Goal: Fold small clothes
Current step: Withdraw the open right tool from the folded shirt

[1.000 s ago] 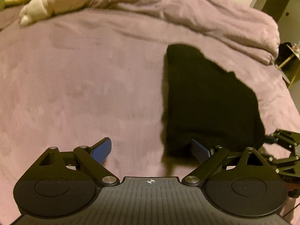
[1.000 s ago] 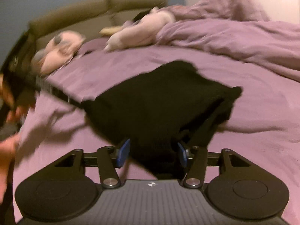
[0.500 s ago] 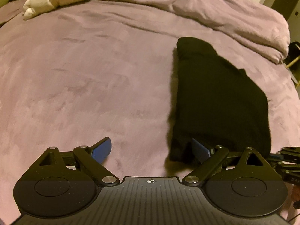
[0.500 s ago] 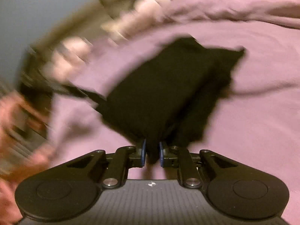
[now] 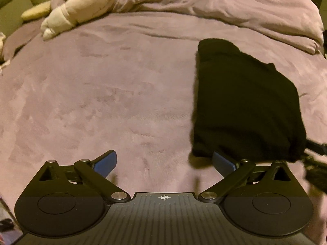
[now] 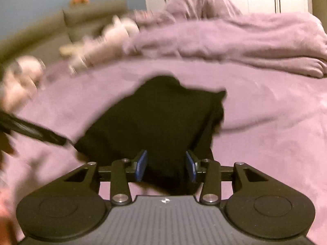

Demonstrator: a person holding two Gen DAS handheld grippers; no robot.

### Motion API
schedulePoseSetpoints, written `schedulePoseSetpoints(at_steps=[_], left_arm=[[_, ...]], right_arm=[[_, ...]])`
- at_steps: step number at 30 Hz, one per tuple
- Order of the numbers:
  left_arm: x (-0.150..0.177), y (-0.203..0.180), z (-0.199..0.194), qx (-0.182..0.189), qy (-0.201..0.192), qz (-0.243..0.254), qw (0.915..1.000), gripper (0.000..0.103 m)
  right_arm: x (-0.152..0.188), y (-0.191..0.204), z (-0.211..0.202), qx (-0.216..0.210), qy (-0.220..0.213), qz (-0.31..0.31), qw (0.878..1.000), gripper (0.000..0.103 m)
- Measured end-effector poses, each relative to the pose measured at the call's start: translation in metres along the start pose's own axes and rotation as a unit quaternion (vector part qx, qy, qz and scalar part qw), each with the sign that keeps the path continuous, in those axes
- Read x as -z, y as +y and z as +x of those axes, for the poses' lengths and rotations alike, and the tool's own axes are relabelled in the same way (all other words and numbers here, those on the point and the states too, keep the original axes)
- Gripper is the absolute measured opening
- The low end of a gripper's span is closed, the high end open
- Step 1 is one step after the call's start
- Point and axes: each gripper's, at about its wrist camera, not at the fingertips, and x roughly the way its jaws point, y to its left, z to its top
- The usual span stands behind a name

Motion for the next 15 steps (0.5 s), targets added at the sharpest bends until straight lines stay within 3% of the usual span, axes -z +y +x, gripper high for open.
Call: schedulePoseSetpoints(at_steps=[1,6,7,8,10,12,15], left_arm=[[0.0,-0.001,-0.003,-0.001,-0.002,0.0,1.0,0.103],[0.004,-0.001,-0.017,0.011,-0.002,0.001,0.9999,0.103],[0.005,-0.002,-0.019,0.007,-0.001,0.002,1.0,0.103],[0.006,-0.003,-0.021,0.003,0.002,0.006,1.0,0.103],[0.009,-0.006,-0.026,0.003,0.002,0.014,0.9999,0.103],[0.013,-0.007,-0.033,0.003,-0.003,0.018,0.9998,0.103],[0.017,-0.01,-0.045,0.009,-0.018,0.035,0.9992,0.103]], right_arm=[[0.004,0.001,0.003,0.015,0.008,-0.003,1.0,0.048],[0.019,0.011,-0.018,0.11,0.026,0.056,0.992,0.049],[0.024,0.013,-0.027,0.117,0.029,0.079,0.99,0.054],[0.029,0.014,-0.036,0.116,0.032,0.103,0.987,0.06],[0.039,0.019,-0.051,0.106,0.045,0.142,0.983,0.087],[0.045,0.026,-0.062,0.094,0.059,0.158,0.981,0.088],[0.047,0.035,-0.073,0.076,0.08,0.176,0.978,0.099]])
